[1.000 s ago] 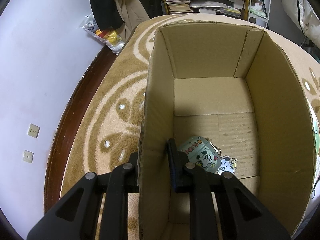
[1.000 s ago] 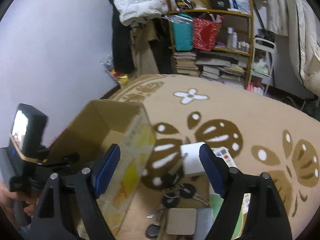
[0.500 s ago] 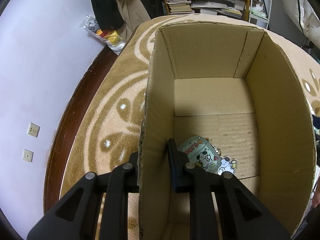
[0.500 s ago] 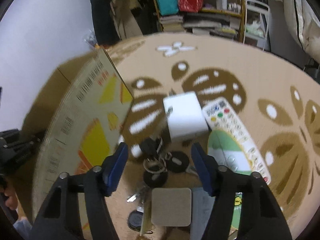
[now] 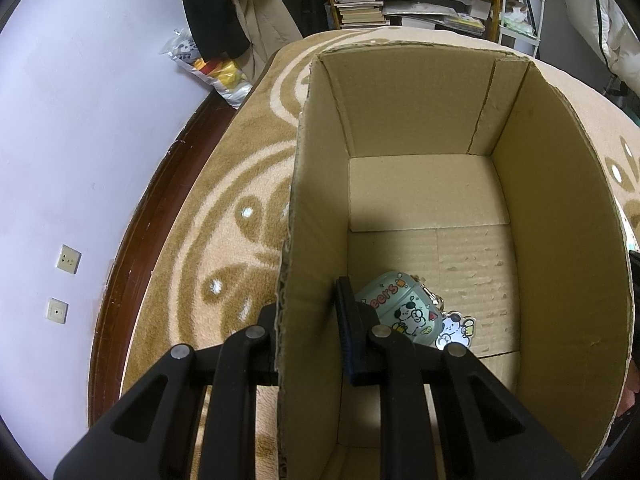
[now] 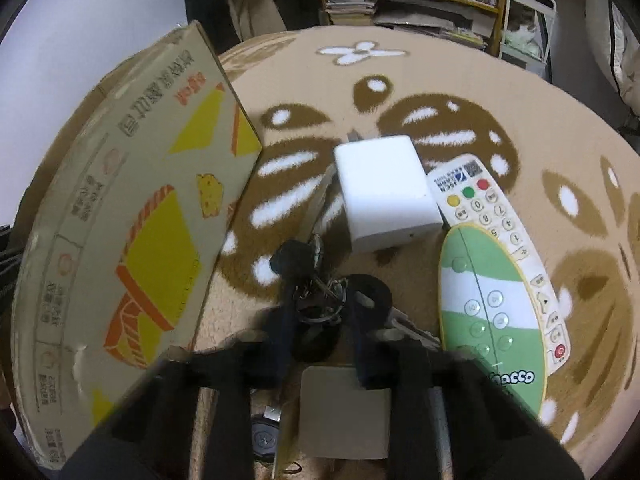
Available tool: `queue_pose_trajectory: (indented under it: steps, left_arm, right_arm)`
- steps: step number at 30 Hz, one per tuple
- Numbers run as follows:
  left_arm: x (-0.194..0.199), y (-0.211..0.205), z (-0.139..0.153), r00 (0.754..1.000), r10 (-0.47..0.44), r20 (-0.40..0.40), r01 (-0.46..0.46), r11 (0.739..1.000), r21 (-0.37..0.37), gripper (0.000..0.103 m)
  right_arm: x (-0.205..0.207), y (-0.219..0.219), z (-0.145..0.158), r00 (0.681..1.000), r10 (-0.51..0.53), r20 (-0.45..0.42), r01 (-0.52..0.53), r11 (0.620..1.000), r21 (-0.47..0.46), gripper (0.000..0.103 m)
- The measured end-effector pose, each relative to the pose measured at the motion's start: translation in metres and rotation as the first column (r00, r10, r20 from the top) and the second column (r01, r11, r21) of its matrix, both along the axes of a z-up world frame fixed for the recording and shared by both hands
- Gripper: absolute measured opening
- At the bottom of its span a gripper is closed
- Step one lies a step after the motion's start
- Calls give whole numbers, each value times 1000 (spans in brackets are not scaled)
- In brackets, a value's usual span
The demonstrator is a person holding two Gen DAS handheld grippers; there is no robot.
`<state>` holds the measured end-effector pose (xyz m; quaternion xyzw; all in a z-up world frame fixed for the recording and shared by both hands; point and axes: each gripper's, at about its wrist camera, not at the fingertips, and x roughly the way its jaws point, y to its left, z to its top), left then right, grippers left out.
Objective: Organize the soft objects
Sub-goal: 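Lower the right gripper onto the key ring and close, then carry the keys over the box and release them inside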
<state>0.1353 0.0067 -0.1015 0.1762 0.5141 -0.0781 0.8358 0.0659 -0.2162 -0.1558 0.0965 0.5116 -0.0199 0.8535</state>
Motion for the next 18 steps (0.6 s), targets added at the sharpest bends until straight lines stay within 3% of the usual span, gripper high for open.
queue_pose_trajectory:
  steps: [8, 13, 18]
  left_arm:
    - [0, 0, 0, 1000, -1, 1, 1, 1000, 4, 18]
    - [0, 0, 0, 1000, 0, 1, 0, 1000, 4, 18]
    - [0, 1, 0, 1000, 1, 0, -1, 1000, 0, 18]
  right_arm:
    - [-13, 9, 48, 984, 13, 176, -6, 999, -39, 5]
    - [-15, 18, 72, 970, 27, 242, -18, 999, -38, 5]
    - [-21, 33, 115, 928, 25, 372, -31, 999, 10, 5]
